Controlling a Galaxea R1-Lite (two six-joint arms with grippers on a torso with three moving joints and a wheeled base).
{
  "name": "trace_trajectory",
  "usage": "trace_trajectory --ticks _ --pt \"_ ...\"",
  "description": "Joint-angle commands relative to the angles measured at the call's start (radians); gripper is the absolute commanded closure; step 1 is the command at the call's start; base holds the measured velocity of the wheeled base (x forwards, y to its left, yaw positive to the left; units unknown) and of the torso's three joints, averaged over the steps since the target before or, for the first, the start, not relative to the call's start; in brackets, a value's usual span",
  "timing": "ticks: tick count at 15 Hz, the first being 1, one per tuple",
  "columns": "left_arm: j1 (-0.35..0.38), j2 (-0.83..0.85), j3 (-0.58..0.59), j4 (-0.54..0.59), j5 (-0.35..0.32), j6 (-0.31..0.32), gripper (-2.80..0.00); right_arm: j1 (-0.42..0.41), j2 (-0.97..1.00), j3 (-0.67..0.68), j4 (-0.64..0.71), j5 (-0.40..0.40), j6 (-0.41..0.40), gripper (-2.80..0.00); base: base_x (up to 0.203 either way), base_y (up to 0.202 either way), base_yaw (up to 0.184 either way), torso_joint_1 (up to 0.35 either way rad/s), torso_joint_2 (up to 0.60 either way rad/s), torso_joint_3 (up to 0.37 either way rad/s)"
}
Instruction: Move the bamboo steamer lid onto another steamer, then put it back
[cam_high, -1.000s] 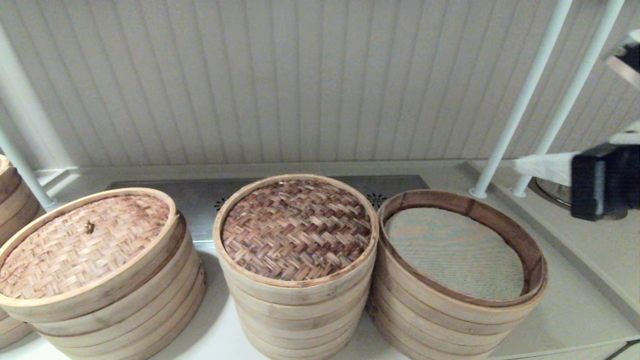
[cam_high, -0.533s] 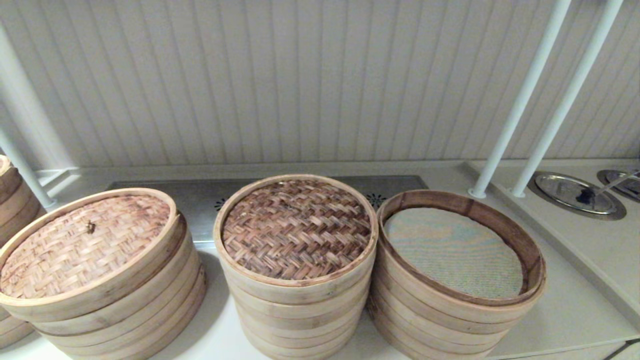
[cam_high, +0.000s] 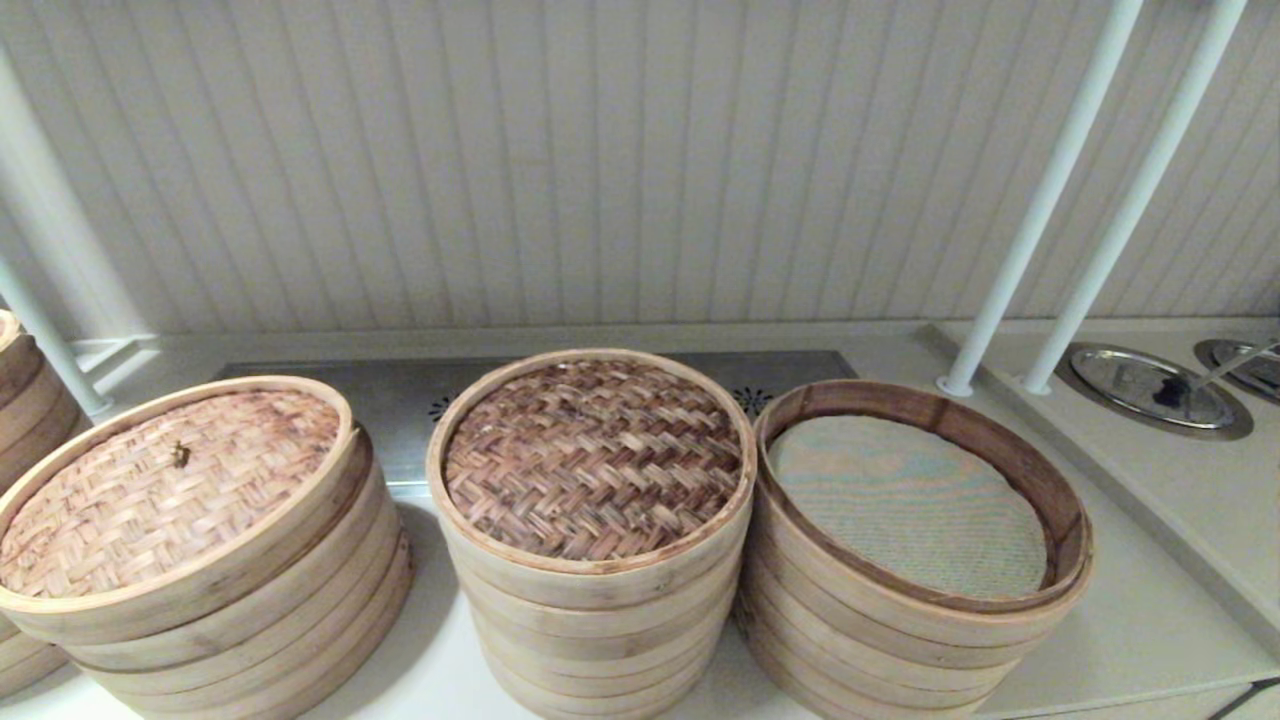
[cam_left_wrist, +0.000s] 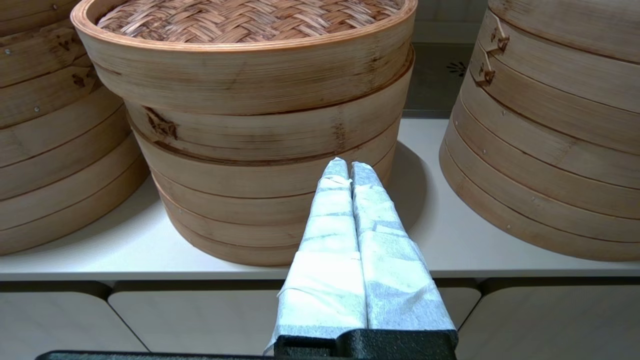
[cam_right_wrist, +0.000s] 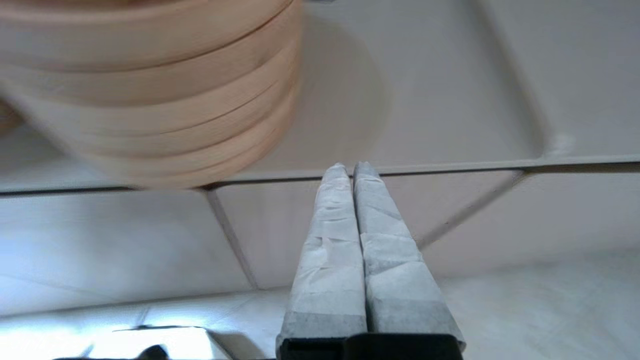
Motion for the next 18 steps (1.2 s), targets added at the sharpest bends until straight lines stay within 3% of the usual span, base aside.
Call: trace_trajectory --ticks 1,3,6,12,18 --pt "0.0 0.0 0.0 0.0 0.0 0.0 0.0 -0.006 -0.089 0.1 -0.057 0.037 0.029 0.0 0.0 0.0 0.0 0.0 0.0 0.0" --pt "0.0 0.0 0.0 0.0 0.0 0.0 0.0 -0.018 -0.091 0.18 -0.15 0.044 0.041 0.0 0.0 0.0 0.0 0.0 0.0 0.0" --pt "0.0 0.0 0.0 0.0 0.0 0.0 0.0 -0.148 -0.101 0.226 -0.166 0.088 0.028 0.0 0.0 0.0 0.0 0.0 0.0 0.0" --pt "0.0 0.0 0.0 0.0 0.0 0.0 0.0 -0.109 -0.333 0.262 -0.17 0.195 0.005 0.0 0.0 0.0 0.0 0.0 0.0 0.0" --pt "0.0 0.0 0.0 0.0 0.0 0.0 0.0 -0.104 -0.364 0.292 -0.231 0.205 0.01 0.0 0.0 0.0 0.0 0.0 0.0 0.0"
